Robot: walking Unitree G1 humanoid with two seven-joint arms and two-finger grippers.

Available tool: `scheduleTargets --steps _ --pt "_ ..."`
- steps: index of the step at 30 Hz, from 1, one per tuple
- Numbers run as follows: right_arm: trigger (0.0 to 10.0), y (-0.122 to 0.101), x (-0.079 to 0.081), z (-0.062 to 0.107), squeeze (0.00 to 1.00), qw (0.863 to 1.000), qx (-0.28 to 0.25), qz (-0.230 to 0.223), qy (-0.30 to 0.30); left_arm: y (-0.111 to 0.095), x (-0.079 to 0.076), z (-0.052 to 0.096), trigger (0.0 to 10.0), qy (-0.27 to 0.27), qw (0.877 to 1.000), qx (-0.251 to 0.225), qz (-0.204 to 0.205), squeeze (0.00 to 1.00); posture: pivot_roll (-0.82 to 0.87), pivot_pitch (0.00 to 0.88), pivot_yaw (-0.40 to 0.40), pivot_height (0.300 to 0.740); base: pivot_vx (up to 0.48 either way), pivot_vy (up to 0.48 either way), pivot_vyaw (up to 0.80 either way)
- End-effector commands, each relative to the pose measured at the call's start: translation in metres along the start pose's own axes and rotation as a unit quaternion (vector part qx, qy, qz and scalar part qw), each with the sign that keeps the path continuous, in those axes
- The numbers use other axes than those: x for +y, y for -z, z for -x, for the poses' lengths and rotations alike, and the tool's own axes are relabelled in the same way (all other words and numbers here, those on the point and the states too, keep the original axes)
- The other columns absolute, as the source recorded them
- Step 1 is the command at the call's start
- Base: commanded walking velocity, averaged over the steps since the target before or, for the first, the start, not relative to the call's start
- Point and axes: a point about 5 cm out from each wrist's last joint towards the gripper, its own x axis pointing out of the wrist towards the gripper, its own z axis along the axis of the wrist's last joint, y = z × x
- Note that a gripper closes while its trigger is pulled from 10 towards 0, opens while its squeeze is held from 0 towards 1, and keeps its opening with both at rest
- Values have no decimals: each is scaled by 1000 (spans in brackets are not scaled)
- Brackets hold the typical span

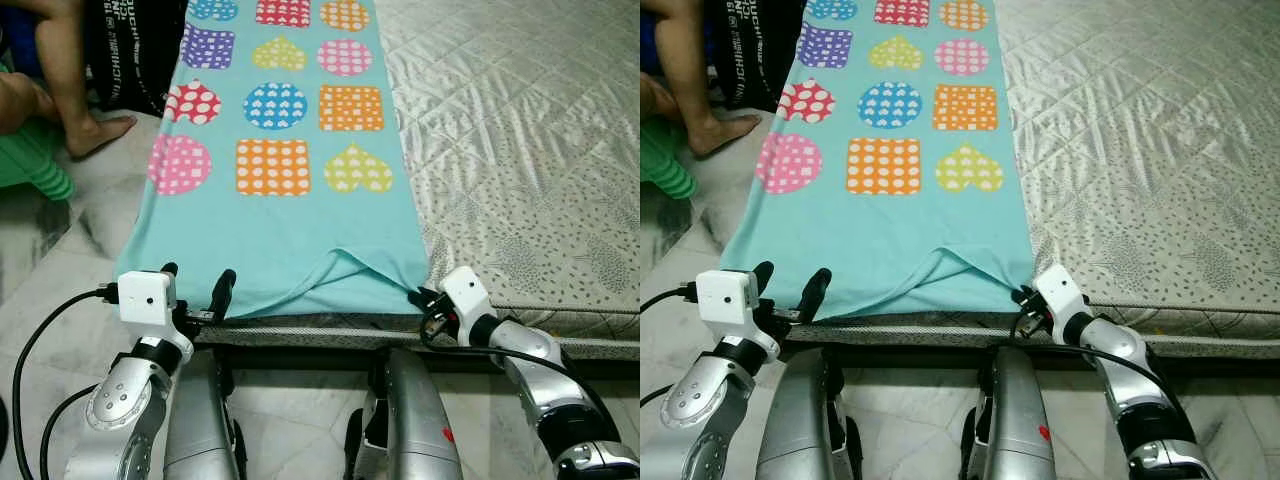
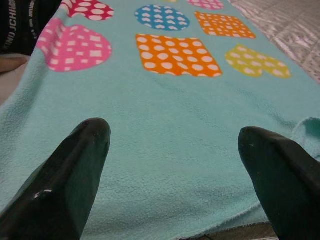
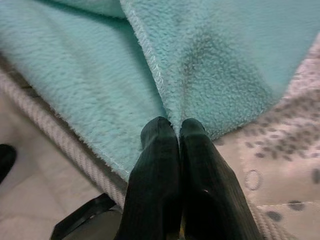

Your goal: Clean up the room

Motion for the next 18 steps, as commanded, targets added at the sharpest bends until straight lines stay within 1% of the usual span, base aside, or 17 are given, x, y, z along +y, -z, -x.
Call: scheduleTargets --steps 1,3,4,5,6,9,11,12,13,14,16,18 --pt "0 9 2 7 0 999 24 7 -30 4 0 1 10000 5 1000 10 -1 0 154 253 -52 545 0 0 0" --pt "0 10 3 8 0 999 28 10 -37 4 0 1 10000 5 1000 10 -1 0 154 253 -52 545 0 0 0" --pt "6078 12 5 10 0 998 38 17 -52 4 0 1 10000 5 1000 10 0 0 154 253 -52 545 0 0 0" --pt "6078 13 7 12 0 997 46 22 -64 4 0 1 10000 5 1000 10 0 0 154 254 -53 545 0 0 0" --pt "10000 16 8 13 0 995 59 26 -76 5 0 2 10000 5 1000 10 0 0 154 254 -53 545 0 0 0" --pt "10000 25 11 18 0 991 91 34 -96 6 0 2 10000 5 1000 12 0 0 154 258 -54 545 0 0 0" --pt "10000 26 11 18 0 990 94 33 -101 6 0 2 10000 6 1000 12 0 0 154 258 -54 545 0 0 0" --pt "10000 29 9 20 1000 989 108 50 -88 7 -1 2 10000 6 1000 14 1 0 152 260 -53 545 0 0 0" --pt "10000 29 5 20 1000 988 116 69 -70 7 -1 2 10000 6 1000 15 2 0 152 260 -53 545 0 0 0" --pt "10000 29 5 20 1000 988 116 69 -70 7 -1 2 10000 6 1000 15 2 0 152 260 -53 545 0 0 0" --pt "10000 25 -1 18 1000 990 113 79 -38 7 -1 2 10000 6 1000 16 2 0 149 261 -52 545 0 0 0" --pt "10000 21 -2 17 1000 990 109 79 -29 7 -2 2 10000 7 1000 16 2 0 149 261 -52 545 0 0 0"
